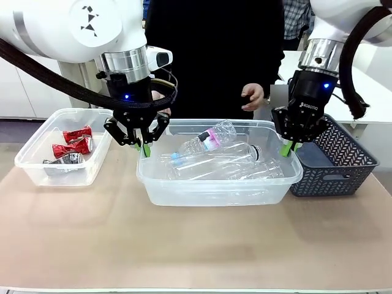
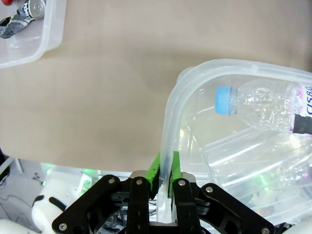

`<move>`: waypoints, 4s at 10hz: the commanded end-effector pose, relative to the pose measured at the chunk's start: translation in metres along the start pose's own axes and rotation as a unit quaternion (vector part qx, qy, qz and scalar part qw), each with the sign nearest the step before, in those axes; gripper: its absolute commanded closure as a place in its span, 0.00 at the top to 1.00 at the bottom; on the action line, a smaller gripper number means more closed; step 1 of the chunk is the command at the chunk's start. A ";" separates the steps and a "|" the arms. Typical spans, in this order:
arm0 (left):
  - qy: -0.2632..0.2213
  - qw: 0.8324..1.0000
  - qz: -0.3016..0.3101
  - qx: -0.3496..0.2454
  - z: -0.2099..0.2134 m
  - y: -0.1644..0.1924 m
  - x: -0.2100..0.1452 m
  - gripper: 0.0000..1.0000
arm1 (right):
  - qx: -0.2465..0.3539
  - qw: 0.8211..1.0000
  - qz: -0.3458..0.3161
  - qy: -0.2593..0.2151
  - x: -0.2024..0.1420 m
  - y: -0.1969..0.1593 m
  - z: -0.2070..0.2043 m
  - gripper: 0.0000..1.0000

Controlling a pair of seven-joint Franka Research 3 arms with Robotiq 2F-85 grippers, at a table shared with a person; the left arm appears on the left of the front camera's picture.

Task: Sort the waste into each basket.
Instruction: Offer the picked Organizing box to the human, then release the Organizing box you were holding.

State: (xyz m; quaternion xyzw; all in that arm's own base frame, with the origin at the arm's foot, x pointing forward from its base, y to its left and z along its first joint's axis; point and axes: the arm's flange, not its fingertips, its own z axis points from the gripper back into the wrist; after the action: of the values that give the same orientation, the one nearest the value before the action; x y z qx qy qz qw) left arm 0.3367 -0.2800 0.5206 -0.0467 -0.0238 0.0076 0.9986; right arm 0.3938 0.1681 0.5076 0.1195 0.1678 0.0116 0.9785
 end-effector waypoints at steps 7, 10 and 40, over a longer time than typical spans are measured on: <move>-0.001 1.000 0.000 -0.001 0.001 0.000 0.000 0.07 | 0.001 1.000 0.005 -0.001 -0.003 0.001 0.000 0.00; 0.038 0.999 -0.011 -0.009 -0.004 0.002 0.034 0.07 | 0.010 1.000 0.014 0.012 0.031 0.011 0.012 0.08; -0.088 0.990 0.098 -0.039 -0.024 0.036 0.090 1.00 | 0.102 0.964 0.120 -0.213 0.116 -0.013 0.006 1.00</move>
State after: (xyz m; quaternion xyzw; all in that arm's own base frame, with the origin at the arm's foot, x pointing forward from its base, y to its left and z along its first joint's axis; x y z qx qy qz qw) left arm 0.4337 -0.2444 0.5070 -0.1046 -0.0885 0.0962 0.9859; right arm 0.5164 0.1643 0.4792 0.2193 -0.0392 0.0722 0.9722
